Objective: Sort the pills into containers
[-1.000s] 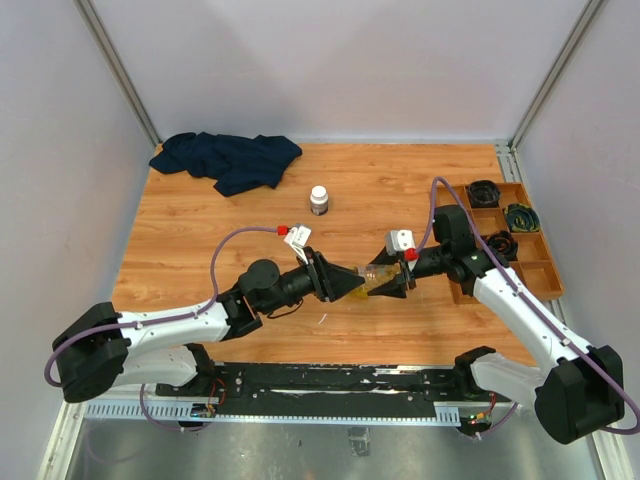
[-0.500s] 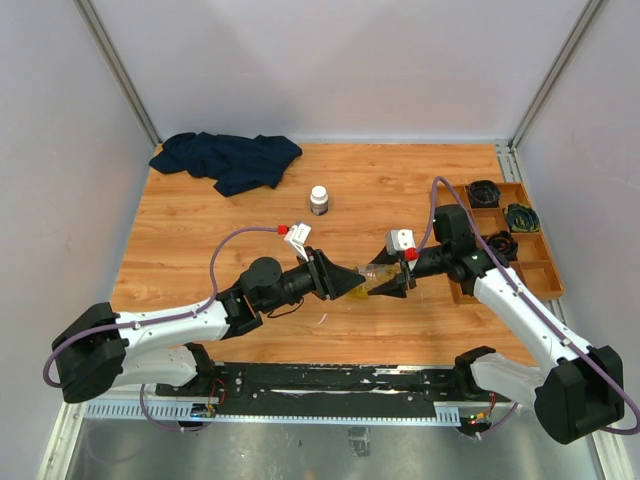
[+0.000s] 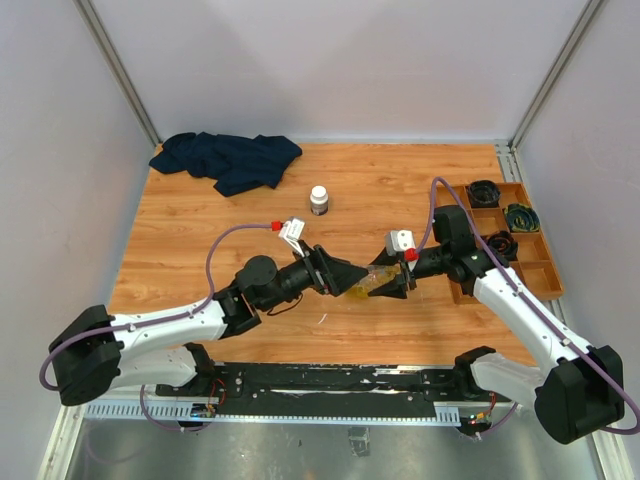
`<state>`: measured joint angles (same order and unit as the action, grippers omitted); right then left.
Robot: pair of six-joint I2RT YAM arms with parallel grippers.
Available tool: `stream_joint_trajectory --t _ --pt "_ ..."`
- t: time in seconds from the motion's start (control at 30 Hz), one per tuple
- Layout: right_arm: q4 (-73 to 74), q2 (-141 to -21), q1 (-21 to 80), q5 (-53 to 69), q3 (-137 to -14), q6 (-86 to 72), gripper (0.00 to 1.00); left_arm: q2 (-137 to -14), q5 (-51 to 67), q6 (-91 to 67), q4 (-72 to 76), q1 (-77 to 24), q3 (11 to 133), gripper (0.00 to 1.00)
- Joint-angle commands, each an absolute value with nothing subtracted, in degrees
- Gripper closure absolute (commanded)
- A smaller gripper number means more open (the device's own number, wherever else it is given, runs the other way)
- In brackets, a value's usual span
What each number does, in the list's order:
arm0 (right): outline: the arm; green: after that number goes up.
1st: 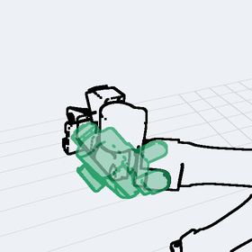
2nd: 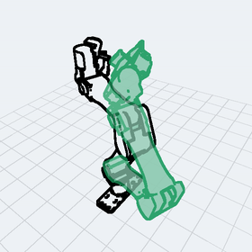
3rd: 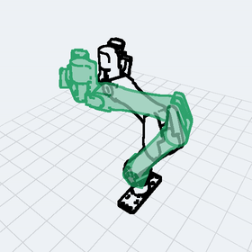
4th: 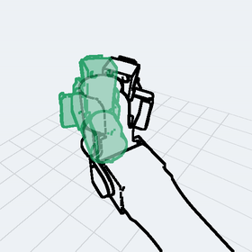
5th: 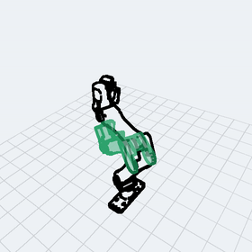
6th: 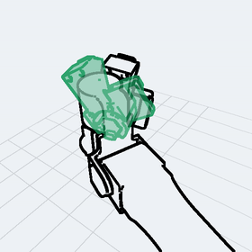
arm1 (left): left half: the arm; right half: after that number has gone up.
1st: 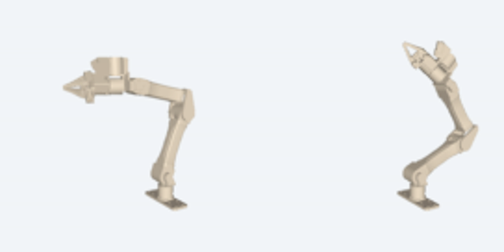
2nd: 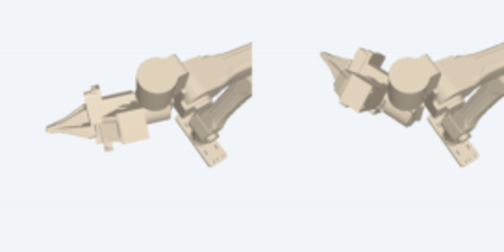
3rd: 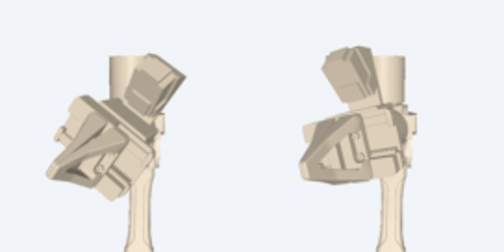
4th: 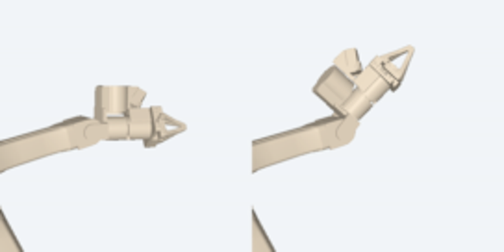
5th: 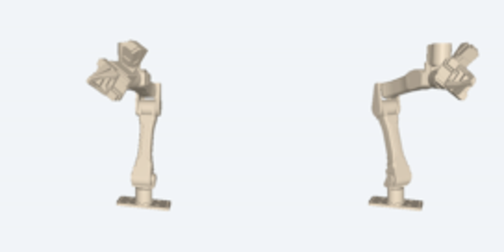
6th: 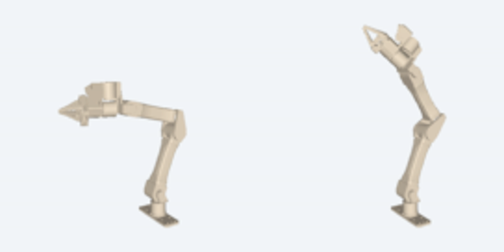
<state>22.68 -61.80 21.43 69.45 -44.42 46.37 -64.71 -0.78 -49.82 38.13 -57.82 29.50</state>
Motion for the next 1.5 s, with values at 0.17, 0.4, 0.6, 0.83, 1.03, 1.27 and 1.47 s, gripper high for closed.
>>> stream_joint_trajectory --t 0.17,0.4,0.6,0.83,1.03,1.27,1.47 --pt "23.71 -61.89 21.07 71.28 -45.37 47.35 0.99 -59.62 -6.39 -32.12 37.36 -57.61 28.39 0.01" --pt "24.18 -62.02 21.01 71.37 -45.58 47.81 0.99 -55.14 7.22 -6.37 48.15 -57.6 20.72 0.01" --pt "24.22 -62.09 21.02 71.37 -45.59 47.81 0.99 -58.56 12.8 11.67 49.03 -57.5 19.84 0.01" --pt "24.49 -62.31 21.01 71.37 -45.64 48.13 0.99 -64.42 22.11 15.87 51.44 -55.04 23.67 0.02" --pt "24.7 -62.08 21.01 71.37 -45.74 48.34 0.99 -67.83 23.46 14.25 52.02 -54.75 26.3 0.14" --pt "24.8 -61.98 21.01 71.46 -45.74 48.34 0.99 -69.29 21.46 12.38 53.7 -54.76 26.81 0.3" --pt "24.79 -62.01 21.01 71.46 -45.74 48.34 0.99 -69.7 21.76 11.47 54.29 -54.75 27.07 0.38"
